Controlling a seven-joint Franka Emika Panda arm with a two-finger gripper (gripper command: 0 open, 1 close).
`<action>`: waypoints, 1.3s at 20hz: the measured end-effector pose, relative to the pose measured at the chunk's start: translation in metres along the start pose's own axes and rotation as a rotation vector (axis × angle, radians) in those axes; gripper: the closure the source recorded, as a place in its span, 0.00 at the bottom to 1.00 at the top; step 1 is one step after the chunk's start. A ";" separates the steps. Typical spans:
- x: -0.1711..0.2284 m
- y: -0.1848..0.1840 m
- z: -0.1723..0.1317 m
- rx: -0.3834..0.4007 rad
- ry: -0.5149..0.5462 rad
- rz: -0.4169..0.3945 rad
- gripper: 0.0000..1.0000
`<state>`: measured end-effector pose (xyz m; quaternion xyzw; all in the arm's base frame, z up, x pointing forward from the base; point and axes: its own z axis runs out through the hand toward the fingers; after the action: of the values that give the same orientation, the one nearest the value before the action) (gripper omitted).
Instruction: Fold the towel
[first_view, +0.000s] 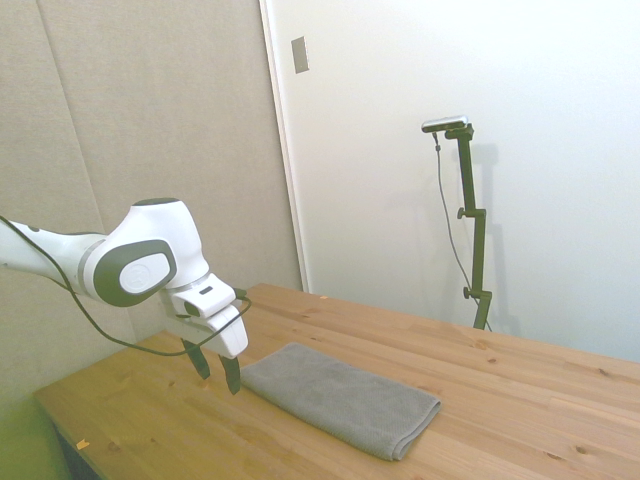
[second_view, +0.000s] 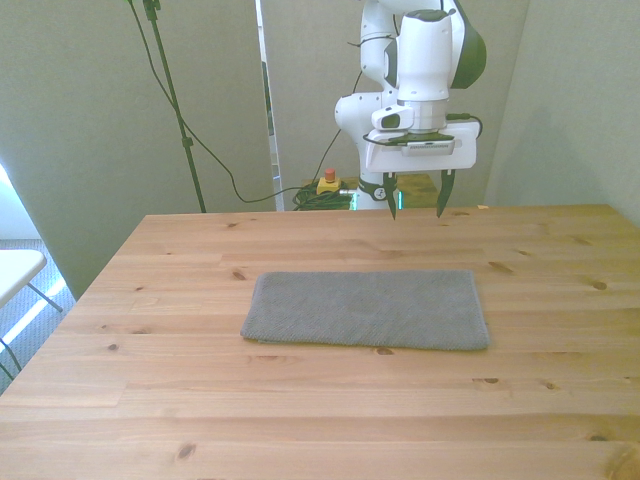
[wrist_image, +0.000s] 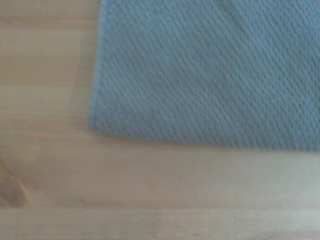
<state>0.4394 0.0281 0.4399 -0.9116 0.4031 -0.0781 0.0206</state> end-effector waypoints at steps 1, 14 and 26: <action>-0.001 -0.017 -0.003 -0.002 0.016 0.002 0.00; -0.009 -0.184 0.059 -0.241 0.190 0.045 0.00; -0.009 -0.198 0.097 -0.323 0.244 0.059 0.00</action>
<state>0.5939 0.1656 0.3627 -0.8745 0.4365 -0.1217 -0.1727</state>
